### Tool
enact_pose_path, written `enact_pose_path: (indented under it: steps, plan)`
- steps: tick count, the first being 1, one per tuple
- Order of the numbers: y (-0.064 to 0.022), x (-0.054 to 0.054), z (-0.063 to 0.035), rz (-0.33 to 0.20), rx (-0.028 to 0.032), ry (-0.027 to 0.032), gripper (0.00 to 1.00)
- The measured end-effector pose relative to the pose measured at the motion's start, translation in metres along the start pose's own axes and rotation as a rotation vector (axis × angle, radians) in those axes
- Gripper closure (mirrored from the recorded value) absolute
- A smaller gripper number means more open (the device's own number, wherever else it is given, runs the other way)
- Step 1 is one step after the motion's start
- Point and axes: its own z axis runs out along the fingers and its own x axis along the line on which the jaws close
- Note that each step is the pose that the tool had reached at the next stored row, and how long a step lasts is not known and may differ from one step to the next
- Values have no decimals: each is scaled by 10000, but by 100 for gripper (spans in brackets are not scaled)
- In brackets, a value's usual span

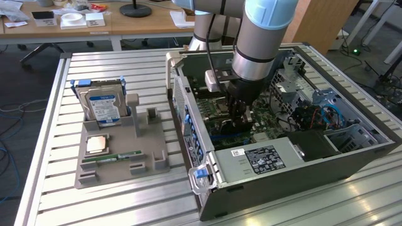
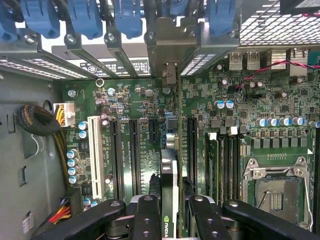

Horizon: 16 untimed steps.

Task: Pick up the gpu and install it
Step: 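Insert the gpu into the slot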

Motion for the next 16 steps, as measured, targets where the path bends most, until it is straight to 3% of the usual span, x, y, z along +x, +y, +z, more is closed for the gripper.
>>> enact_pose_path:
  steps: [16]
  plan:
    - [4, 0, 4, 1, -1, -3, 74]
